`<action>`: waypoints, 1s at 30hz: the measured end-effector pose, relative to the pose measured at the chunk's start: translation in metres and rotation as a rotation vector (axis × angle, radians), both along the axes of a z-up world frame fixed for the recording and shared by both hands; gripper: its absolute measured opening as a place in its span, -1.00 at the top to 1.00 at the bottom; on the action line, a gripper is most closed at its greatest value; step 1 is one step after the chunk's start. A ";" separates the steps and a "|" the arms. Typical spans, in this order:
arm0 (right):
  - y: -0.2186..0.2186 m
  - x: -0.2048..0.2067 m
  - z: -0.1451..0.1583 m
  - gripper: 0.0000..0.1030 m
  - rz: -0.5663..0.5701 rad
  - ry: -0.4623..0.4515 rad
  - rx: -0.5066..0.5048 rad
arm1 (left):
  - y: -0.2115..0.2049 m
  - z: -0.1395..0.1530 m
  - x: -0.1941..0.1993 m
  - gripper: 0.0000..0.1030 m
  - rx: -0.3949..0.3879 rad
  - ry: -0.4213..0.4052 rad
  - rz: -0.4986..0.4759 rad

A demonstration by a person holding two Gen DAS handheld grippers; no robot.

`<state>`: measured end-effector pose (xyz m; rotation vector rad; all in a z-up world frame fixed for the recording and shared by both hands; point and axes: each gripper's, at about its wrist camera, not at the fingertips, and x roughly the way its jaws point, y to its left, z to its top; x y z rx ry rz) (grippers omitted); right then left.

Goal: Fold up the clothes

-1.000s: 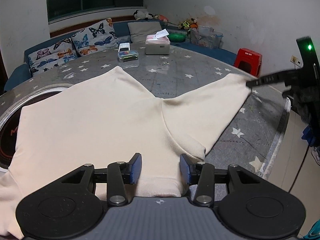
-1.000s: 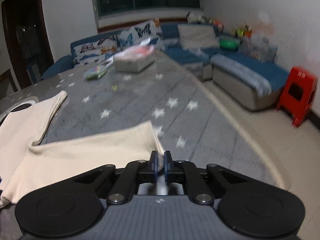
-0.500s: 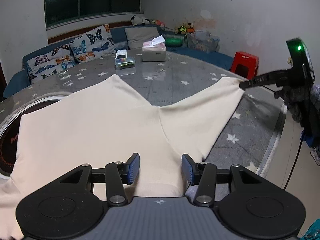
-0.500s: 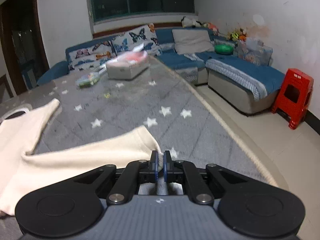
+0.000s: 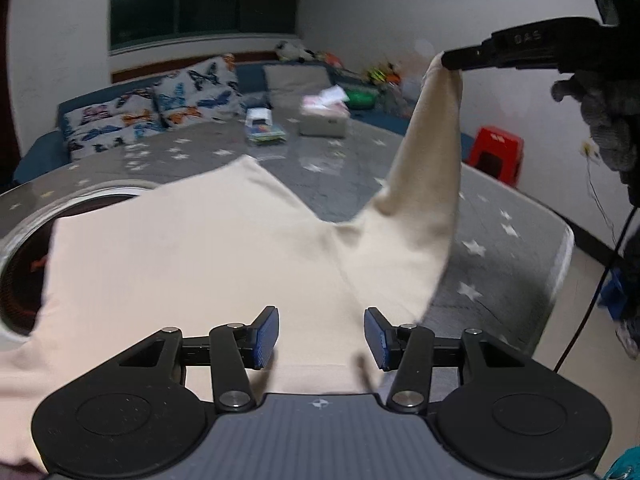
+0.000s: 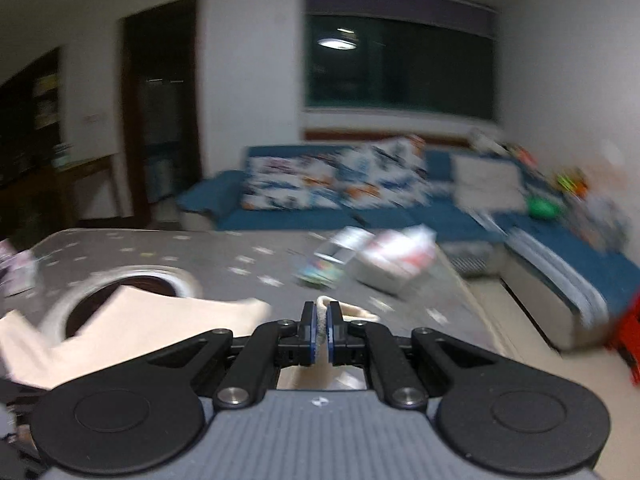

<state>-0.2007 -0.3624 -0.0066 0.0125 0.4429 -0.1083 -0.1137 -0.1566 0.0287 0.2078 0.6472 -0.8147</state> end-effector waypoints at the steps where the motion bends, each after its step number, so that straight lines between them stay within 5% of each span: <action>1: 0.010 0.004 0.008 0.92 0.036 -0.011 -0.014 | 0.007 0.002 0.001 0.01 -0.009 -0.001 0.019; 7: 0.087 0.046 0.014 0.92 0.286 0.003 -0.069 | 0.052 0.008 0.007 0.01 -0.039 -0.002 0.147; 16: 0.181 0.077 -0.027 0.91 0.539 0.115 -0.058 | 0.096 0.001 0.007 -0.03 -0.056 0.024 0.278; 22: 0.189 0.074 -0.033 0.67 0.560 0.129 -0.031 | 0.105 -0.001 0.009 -0.03 -0.052 0.033 0.308; 26: 0.163 0.065 -0.028 0.42 0.514 0.140 -0.065 | 0.108 0.001 0.010 -0.03 -0.057 0.030 0.330; 30: 0.127 0.051 -0.038 0.38 0.434 0.207 -0.116 | 0.111 0.006 0.012 -0.02 -0.072 0.014 0.369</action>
